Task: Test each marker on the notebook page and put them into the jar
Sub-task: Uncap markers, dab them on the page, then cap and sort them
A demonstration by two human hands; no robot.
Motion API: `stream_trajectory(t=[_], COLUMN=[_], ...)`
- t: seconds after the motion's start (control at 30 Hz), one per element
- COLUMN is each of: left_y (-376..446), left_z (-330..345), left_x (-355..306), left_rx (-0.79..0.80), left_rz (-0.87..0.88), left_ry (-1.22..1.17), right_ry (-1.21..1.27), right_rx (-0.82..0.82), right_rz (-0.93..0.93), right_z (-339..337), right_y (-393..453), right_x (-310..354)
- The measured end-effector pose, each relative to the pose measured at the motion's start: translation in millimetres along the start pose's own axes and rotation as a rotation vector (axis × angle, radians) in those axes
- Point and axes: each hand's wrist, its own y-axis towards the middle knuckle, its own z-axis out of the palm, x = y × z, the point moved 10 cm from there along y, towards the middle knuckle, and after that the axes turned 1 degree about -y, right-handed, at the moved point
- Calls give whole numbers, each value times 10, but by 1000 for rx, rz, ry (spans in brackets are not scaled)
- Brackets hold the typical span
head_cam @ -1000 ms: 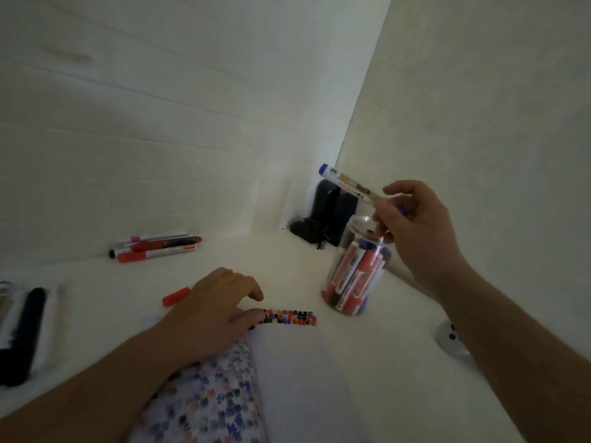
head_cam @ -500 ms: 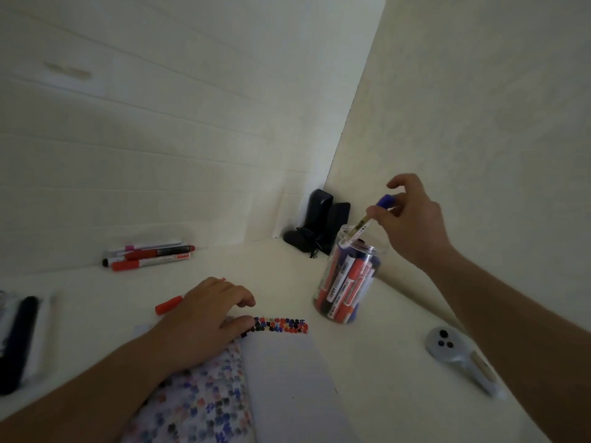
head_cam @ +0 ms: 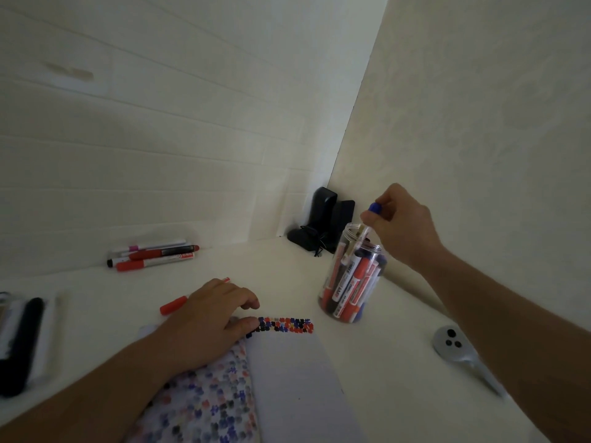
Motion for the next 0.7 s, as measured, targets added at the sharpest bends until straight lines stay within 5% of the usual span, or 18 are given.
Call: stream_trajectory(t=[0.2,0.7], left_y=[5,5], left_z=[4,2], left_x=[25,175], left_rx=[1,-37], left_rz=[-9,-47], left_ry=[5,65], right_ry=[-134,-254], right_rx=[195,188], right_rz=[-20,-35], right_z=[391,429], right_y=[-217,-241], right_x=[-66,-27])
